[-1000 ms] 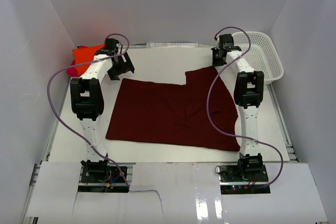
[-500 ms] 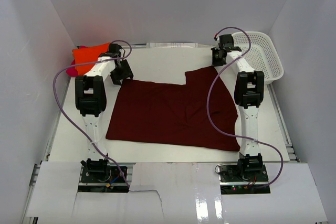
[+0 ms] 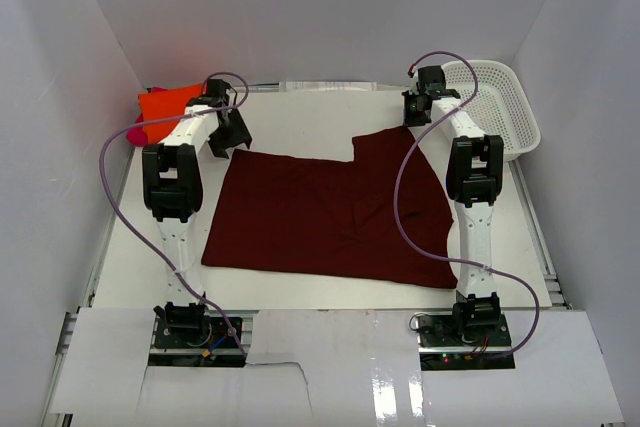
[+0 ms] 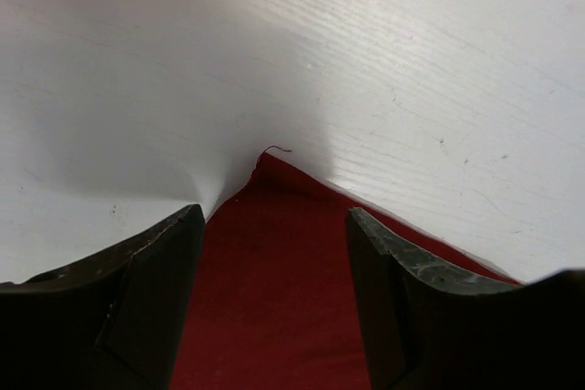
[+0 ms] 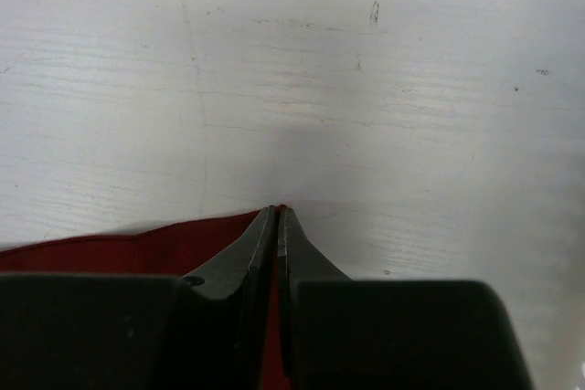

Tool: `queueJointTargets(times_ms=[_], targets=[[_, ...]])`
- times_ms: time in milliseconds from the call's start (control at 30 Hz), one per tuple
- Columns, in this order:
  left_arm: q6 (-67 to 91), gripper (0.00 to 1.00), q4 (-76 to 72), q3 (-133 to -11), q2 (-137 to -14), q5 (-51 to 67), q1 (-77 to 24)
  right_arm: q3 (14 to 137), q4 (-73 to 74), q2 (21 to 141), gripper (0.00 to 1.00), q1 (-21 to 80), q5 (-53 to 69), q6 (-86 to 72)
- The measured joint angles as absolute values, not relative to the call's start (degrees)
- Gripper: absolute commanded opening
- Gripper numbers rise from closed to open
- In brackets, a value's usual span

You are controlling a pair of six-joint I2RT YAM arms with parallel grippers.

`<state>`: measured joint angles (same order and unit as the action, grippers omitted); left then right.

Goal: Fold and stack the t-shirts
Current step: Grap the side of the flattened tshirt furthest away from the robot with both arms

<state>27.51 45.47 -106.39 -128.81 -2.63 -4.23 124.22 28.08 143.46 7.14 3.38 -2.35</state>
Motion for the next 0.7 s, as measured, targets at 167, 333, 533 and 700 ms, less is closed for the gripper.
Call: queueJointTargets(times_ms=[167, 333, 533, 700], targets=[[28.14, 0.68, 45.47, -108.47, -128.81, -2.63, -4.23, 124.14, 28.01, 143.41, 0.08, 7.14, 3.42, -2.35], [28.36, 0.63, 45.47, -109.49, -128.95, -2.5, -4.23, 123.98, 27.88, 143.37, 0.08, 7.14, 3.42, -2.33], [28.36, 0.63, 46.06, -109.67, -129.29, -2.15, -4.23, 123.96, 27.83, 143.35, 0.08, 7.14, 3.4, -2.33], [28.29, 0.62, 46.76, -110.08, -130.47, -2.2, -4.23, 123.96, 27.83, 143.33, 0.08, 7.14, 3.4, -2.33]])
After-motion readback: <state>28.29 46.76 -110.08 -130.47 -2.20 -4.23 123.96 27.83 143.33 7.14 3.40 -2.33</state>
